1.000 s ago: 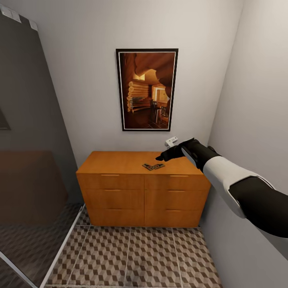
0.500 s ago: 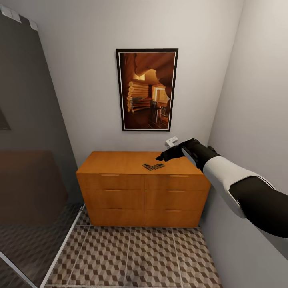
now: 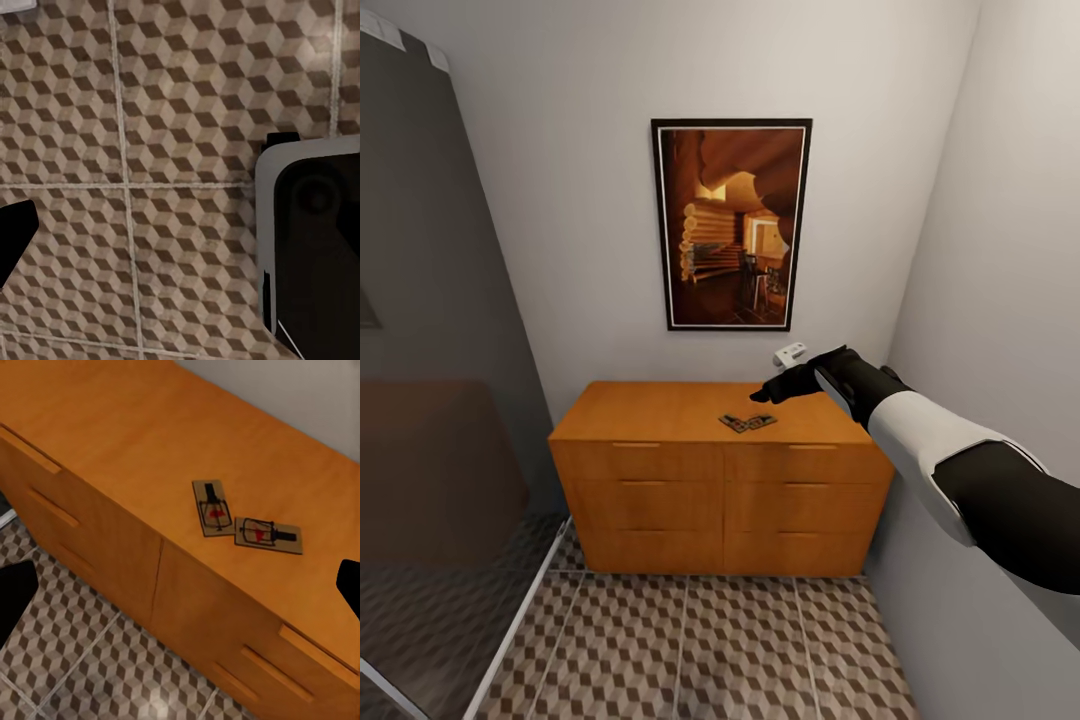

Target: Take the four mousetraps from the cabinet in the bathroom and place them on the bathroom floor. Make sure all four end up on the same floor surface, and ensure that at least two of them are either under or directly next to the same bathroom sink.

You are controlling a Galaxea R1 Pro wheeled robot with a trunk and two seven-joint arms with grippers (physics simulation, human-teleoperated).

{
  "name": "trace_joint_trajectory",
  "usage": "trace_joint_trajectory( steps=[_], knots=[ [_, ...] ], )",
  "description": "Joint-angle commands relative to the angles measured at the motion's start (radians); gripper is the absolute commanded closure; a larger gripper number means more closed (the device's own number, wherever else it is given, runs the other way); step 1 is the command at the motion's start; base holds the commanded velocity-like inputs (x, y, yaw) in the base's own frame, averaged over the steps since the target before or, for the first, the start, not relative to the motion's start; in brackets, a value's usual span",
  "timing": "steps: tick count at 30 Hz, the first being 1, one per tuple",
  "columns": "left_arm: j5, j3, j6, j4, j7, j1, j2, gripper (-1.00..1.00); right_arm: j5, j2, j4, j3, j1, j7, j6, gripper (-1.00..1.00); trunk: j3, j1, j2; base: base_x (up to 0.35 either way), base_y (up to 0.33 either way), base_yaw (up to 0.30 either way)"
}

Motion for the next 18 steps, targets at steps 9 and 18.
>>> trace_joint_trajectory(
  steps=[9, 18],
  knots=[
    [0.007, -0.008, -0.005, 0.003, 0.000, -0.001, -0.001, -1.00, -0.008, -0.001, 0.001, 0.006, 0.000, -0.001, 0.006, -1.00, -0.002, 0.001, -0.002, 0.209, 0.135, 0.000],
    [0.007, -0.008, -0.005, 0.003, 0.000, -0.001, -0.001, -1.00, -0.006, 0.000, 0.068, 0.006, 0.007, -0.003, 0.000, -1.00, -0.002, 0.001, -0.002, 0.223, 0.113, 0.000]
  ],
)
